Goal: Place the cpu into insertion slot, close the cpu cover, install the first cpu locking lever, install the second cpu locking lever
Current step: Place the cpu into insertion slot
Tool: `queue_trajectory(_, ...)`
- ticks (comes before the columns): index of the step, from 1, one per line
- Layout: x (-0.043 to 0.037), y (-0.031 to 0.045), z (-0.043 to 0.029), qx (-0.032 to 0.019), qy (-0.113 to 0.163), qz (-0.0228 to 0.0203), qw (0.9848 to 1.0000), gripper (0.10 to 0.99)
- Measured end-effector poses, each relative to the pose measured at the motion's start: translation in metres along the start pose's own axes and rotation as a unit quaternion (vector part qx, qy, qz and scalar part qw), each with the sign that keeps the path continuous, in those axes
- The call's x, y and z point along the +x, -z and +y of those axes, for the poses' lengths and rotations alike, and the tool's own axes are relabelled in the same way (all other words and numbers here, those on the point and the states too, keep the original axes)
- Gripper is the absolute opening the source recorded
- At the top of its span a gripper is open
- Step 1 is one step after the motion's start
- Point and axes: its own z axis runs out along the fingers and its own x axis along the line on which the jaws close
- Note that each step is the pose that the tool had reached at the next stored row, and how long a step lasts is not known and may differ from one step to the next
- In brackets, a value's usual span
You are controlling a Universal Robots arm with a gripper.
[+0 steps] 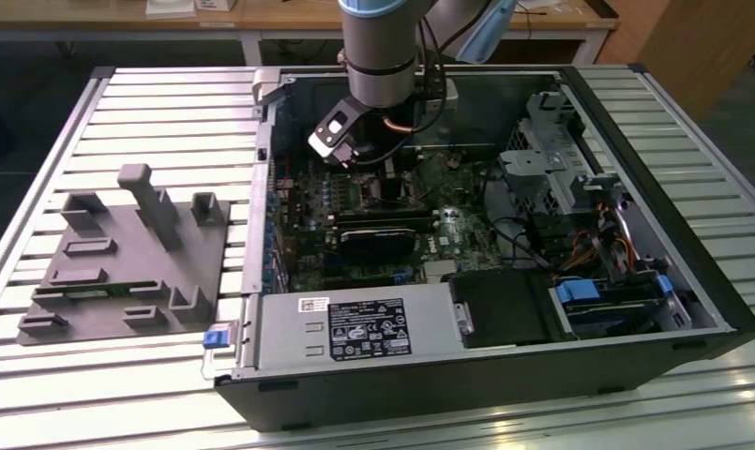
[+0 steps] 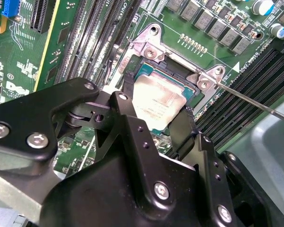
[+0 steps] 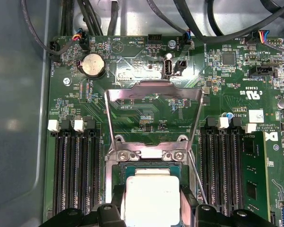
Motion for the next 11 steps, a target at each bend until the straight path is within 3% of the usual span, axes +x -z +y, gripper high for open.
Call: queue_trajectory(11, 0.0001, 0.0004, 0.0001, -0.0002, 0.000, 0.0002, 1.0000, 0.541)
